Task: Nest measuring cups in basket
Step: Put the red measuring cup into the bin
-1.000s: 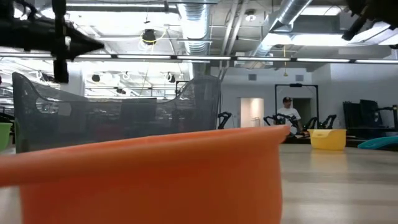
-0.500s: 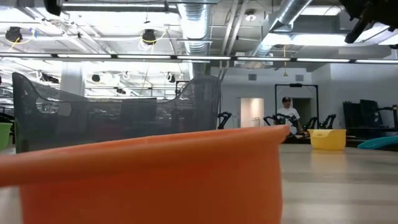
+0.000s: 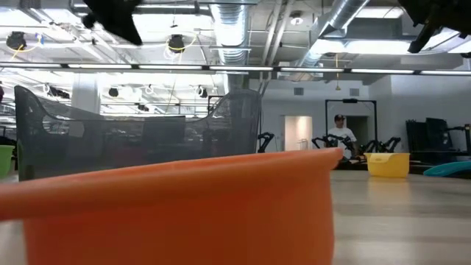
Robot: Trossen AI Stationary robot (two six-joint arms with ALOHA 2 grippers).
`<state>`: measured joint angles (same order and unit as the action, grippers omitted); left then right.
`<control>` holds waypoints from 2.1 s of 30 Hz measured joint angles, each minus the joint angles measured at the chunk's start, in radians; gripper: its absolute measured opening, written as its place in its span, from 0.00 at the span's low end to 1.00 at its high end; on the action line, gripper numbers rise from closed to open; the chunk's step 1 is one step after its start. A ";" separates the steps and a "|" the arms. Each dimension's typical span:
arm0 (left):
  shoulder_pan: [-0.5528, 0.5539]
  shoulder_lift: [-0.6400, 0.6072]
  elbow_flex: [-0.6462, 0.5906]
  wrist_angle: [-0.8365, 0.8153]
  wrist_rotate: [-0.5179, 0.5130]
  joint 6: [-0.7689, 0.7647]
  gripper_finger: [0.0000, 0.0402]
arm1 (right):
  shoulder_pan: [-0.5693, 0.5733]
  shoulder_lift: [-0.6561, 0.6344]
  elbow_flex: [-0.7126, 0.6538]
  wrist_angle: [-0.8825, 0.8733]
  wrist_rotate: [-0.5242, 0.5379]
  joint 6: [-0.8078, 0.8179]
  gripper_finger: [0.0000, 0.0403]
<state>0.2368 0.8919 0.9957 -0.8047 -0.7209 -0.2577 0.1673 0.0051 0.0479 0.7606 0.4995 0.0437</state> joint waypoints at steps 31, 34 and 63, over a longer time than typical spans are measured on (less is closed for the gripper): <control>0.603 0.490 -0.001 0.176 0.555 0.272 0.03 | 0.000 0.000 0.000 -0.136 -0.001 0.087 0.07; 0.603 0.540 -0.001 0.177 0.551 0.264 0.03 | 0.000 0.000 0.000 -0.156 -0.001 0.082 0.07; 0.604 0.666 -0.001 0.176 0.567 0.195 0.15 | 0.003 0.000 0.000 -0.241 -0.059 0.081 0.16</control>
<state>0.8406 1.5574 0.9951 -0.6289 -0.1539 -0.0631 0.1699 0.0055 0.0479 0.5198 0.4408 0.1248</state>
